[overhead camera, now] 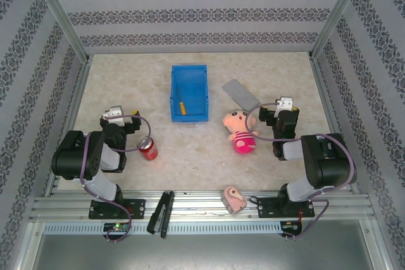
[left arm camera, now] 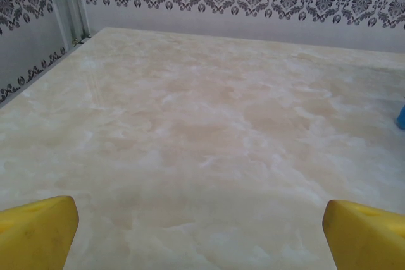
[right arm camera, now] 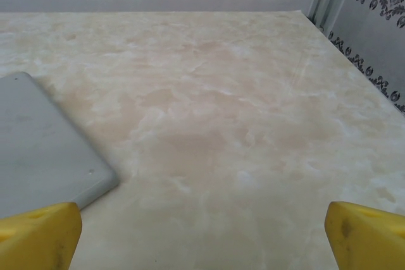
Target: Put the screwdriver in the bin
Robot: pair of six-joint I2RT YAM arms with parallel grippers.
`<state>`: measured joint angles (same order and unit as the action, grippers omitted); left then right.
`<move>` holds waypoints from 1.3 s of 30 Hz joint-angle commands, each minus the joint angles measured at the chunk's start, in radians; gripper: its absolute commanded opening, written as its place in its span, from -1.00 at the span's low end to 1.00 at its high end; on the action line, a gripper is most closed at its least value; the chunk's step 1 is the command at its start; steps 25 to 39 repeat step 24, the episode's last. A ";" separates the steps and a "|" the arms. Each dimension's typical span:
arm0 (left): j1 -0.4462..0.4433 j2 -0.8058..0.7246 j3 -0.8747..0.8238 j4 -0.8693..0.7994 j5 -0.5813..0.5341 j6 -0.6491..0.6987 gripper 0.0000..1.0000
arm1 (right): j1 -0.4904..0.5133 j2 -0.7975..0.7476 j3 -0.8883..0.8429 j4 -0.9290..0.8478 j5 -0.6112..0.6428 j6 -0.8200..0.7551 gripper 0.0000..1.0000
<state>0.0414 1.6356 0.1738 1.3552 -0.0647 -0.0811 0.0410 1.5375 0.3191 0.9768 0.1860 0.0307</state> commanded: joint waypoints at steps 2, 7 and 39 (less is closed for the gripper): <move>0.008 0.007 -0.013 0.071 -0.012 -0.017 0.99 | -0.006 0.000 0.018 0.026 -0.022 0.023 0.96; 0.008 0.007 -0.013 0.072 -0.011 -0.017 0.99 | -0.006 0.000 0.018 0.025 -0.023 0.022 0.96; 0.008 0.007 -0.012 0.071 -0.011 -0.018 0.99 | -0.006 0.000 0.018 0.023 -0.029 0.020 0.96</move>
